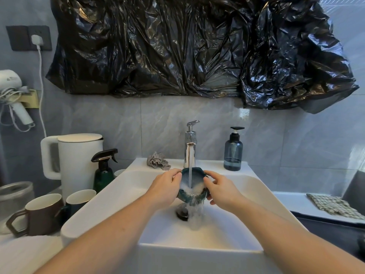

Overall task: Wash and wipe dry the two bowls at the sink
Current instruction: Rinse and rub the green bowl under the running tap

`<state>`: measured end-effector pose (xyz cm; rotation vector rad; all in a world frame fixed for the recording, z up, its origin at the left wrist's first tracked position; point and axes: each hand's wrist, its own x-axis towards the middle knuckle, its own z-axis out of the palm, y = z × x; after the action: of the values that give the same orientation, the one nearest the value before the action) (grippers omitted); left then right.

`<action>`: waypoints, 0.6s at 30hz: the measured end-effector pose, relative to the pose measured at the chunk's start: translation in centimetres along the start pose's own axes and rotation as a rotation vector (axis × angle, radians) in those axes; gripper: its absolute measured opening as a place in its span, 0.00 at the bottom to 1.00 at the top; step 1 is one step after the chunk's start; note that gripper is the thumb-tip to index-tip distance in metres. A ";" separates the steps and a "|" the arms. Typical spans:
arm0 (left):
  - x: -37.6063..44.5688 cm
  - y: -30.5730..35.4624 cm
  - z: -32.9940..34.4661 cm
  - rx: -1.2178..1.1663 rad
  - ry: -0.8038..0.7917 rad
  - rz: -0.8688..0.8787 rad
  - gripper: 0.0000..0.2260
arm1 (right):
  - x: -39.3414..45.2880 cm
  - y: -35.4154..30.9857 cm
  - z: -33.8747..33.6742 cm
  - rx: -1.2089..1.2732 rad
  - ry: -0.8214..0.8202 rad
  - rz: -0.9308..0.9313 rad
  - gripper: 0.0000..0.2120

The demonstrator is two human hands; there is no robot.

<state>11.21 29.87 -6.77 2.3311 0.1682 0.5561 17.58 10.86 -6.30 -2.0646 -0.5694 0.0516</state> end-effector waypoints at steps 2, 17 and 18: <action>-0.1 0.1 -0.1 0.009 -0.009 -0.017 0.15 | -0.1 0.1 0.0 -0.010 0.011 -0.001 0.17; -0.7 0.9 -0.3 0.027 -0.065 -0.103 0.18 | -0.8 -0.7 -0.3 -0.045 0.016 0.114 0.21; -0.7 1.0 -0.3 0.029 -0.065 -0.105 0.19 | -0.9 -0.8 -0.3 -0.042 0.014 0.120 0.21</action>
<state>10.38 29.14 -6.15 2.3494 0.2675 0.4284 16.57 10.62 -5.67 -2.1369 -0.4411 0.0954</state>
